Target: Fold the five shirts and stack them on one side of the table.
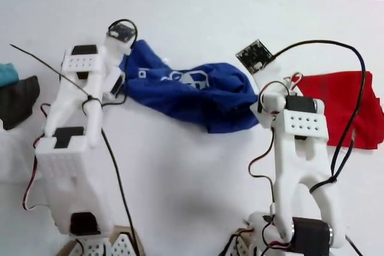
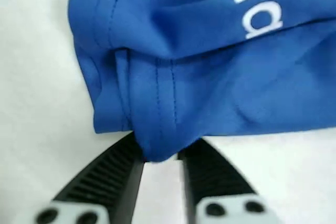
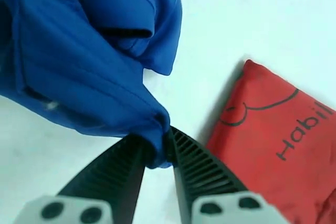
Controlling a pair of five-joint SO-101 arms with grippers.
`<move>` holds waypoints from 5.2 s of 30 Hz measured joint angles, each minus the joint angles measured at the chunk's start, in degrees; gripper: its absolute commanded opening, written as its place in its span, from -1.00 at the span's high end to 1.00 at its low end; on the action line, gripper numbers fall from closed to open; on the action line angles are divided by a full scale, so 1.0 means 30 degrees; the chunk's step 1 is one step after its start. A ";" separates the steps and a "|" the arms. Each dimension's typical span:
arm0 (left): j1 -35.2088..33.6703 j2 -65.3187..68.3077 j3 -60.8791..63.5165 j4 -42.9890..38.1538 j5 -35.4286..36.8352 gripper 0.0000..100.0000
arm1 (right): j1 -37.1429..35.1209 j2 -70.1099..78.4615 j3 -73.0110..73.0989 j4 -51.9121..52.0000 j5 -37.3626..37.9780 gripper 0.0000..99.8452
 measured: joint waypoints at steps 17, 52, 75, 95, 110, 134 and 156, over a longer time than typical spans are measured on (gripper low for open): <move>0.0000 -0.3487 -0.7092 0.7092 0.0000 0.95 | -0.1436 -0.1114 -0.0557 -0.1055 -0.0586 0.96; -0.2842 -2.2154 -0.5392 1.0813 0.0029 0.95 | -0.0996 -1.7905 -0.9201 0.0615 -0.0586 0.96; -0.3575 -2.7897 -0.3575 1.0872 0.0029 0.95 | -0.2198 -1.3245 -2.3502 0.7795 -0.1260 0.96; -0.3634 -2.3590 0.8322 0.0059 -0.0059 0.95 | -0.3868 -0.8293 -0.8527 -0.0938 -0.1289 0.96; -0.1377 -0.5890 -0.2725 0.1407 -0.0674 0.95 | -0.1788 -0.0908 -0.6857 -0.5802 -0.1289 0.96; -0.1377 0.4777 -1.6088 0.8527 -0.0703 0.95 | -0.1729 0.6447 -0.7385 -0.7648 -0.1289 0.96; -0.2227 0.6125 -1.5912 1.0784 -0.1143 0.95 | -0.1729 0.8996 -0.8733 -0.2227 -0.1289 0.96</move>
